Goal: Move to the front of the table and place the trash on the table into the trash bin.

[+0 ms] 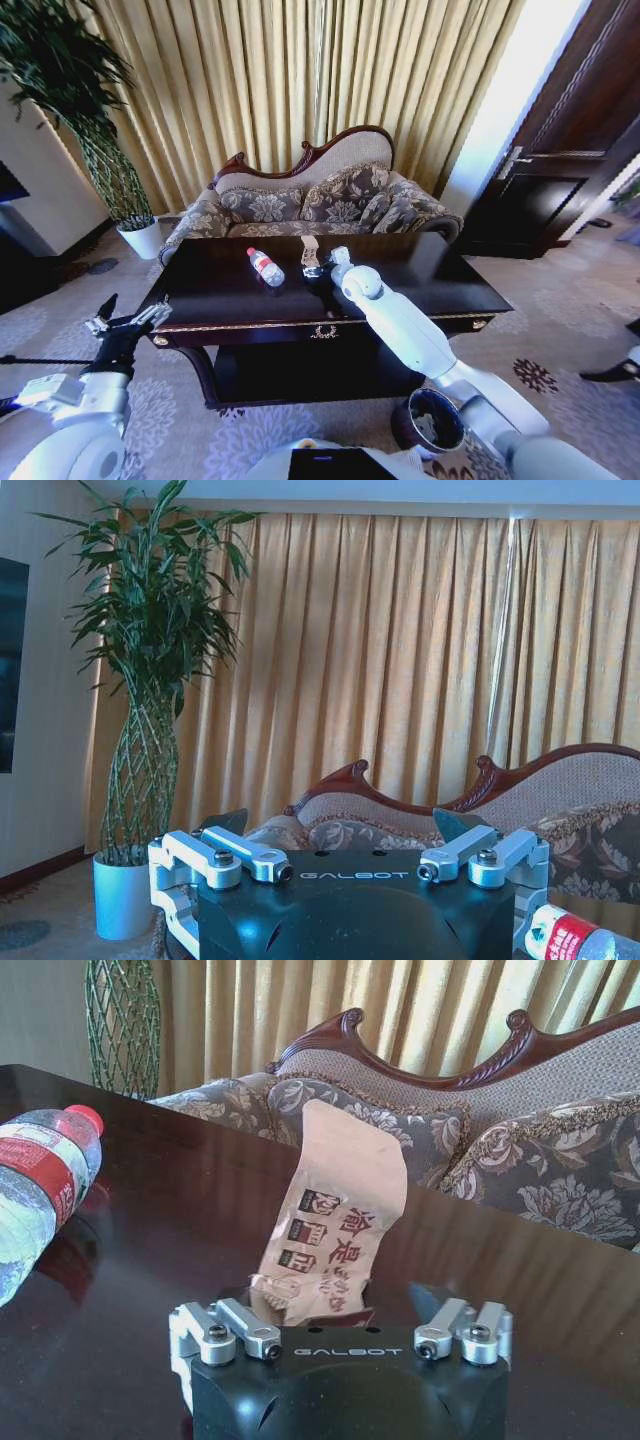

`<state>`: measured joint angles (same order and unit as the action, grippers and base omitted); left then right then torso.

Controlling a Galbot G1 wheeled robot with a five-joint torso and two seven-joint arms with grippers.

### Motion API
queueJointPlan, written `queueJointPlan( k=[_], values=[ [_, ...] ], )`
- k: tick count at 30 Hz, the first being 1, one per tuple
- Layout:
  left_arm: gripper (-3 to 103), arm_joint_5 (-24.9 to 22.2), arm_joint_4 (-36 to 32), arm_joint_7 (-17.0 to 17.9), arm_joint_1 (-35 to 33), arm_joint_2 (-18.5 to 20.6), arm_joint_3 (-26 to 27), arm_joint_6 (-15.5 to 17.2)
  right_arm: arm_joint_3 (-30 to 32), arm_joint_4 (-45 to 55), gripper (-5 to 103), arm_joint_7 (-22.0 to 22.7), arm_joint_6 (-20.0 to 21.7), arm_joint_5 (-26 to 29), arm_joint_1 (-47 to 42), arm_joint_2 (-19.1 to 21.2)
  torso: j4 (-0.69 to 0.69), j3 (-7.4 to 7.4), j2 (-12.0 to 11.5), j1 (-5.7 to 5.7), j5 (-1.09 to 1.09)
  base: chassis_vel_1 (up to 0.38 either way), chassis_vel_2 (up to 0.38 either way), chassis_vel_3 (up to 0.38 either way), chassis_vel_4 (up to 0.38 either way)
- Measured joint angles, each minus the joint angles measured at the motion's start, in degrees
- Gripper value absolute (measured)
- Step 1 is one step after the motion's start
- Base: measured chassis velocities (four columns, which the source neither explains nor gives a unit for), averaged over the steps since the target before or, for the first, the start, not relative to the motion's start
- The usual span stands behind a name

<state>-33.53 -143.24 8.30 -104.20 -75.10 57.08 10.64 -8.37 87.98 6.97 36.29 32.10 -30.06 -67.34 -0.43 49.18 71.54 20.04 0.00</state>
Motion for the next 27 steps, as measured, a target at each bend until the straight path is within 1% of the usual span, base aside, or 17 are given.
queueJointPlan(
  k=[1,4,5,8,10,13,15,16,17,18,20,21,23,27],
  values=[
    [100,0.0,0.0,0.0,0.0,0.0,0.0,0.0,0.0,0.0,86,0.0,0.0,0.0,0.0,0.0,0.00,0.00,0.0,0.00,0.00,0.000,0.000,0.000,0.000],
    [100,0.0,0.0,0.0,0.1,0.1,0.0,-0.1,0.2,0.2,71,0.0,-0.1,-0.1,-0.3,0.0,0.00,0.00,0.0,0.00,0.00,0.000,0.000,0.000,0.000],
    [100,0.0,0.0,0.0,0.1,0.1,0.0,-0.1,0.2,0.2,71,0.0,-0.1,-0.1,-0.3,0.0,0.00,0.00,0.0,0.00,0.00,0.000,0.000,0.000,0.000],
    [100,-0.1,0.0,0.0,0.1,0.2,0.1,-0.2,0.5,0.7,54,0.0,-0.2,-0.1,-0.8,0.0,0.00,0.00,0.0,0.00,0.00,0.000,0.000,0.000,0.000],
    [100,-0.1,0.0,0.0,0.1,0.2,0.1,-0.2,0.6,0.8,54,0.0,-0.3,-0.1,-1.0,0.0,0.00,0.00,0.0,0.00,0.00,0.000,0.000,0.000,0.000],
    [100,-0.1,0.0,0.0,0.0,0.1,0.2,-0.2,0.9,1.2,38,0.1,-0.5,-0.1,-1.5,0.0,0.00,0.00,0.0,0.00,0.00,0.000,0.000,0.000,0.000],
    [100,-0.1,0.0,0.0,0.0,0.1,0.2,-0.2,1.0,1.2,38,0.1,-0.5,-0.1,-1.5,0.0,0.00,0.00,0.0,-0.01,0.00,0.000,0.000,0.000,0.000],
    [100,-0.1,0.0,0.0,0.0,0.0,0.2,-0.3,1.2,1.5,27,0.1,-0.5,-0.1,-1.8,0.1,0.00,0.00,0.0,-0.01,0.00,0.000,0.000,0.000,0.000],
    [100,-0.1,0.0,0.0,0.0,0.0,0.2,-0.3,1.2,1.5,27,0.1,-0.5,-0.1,-1.8,0.1,0.00,0.00,0.0,-0.01,0.00,0.000,0.000,0.000,0.000],
    [100,-0.1,0.0,0.0,0.0,0.0,0.2,-0.3,1.2,1.6,21,0.2,-0.6,0.0,-1.9,0.2,0.00,0.00,0.0,-0.01,0.00,0.000,0.000,0.000,0.000],
    [100,-0.1,0.0,0.0,0.1,0.0,0.1,-0.3,1.3,1.8,21,0.2,-0.6,0.0,-2.0,0.3,0.01,0.00,0.0,-0.01,0.00,0.000,0.000,0.000,0.000],
    [100,-0.1,0.0,0.0,0.1,0.0,0.1,-0.3,1.7,2.1,11,0.3,-0.8,0.2,-2.3,0.6,0.00,0.00,0.0,-0.01,0.00,0.000,0.000,0.000,0.000],
    [100,-0.1,0.0,-0.1,0.1,0.0,0.1,-0.4,2.6,3.0,2,1.2,-1.4,1.3,-2.6,0.7,0.00,0.00,0.0,-0.01,0.00,0.000,0.000,0.000,0.000],
    [100,-0.1,0.0,-0.1,0.1,0.1,0.1,-0.4,4.4,5.5,1,3.4,-2.6,3.7,-3.8,1.0,0.01,0.00,0.0,-0.01,0.00,0.000,0.000,0.000,0.000]
  ],
)
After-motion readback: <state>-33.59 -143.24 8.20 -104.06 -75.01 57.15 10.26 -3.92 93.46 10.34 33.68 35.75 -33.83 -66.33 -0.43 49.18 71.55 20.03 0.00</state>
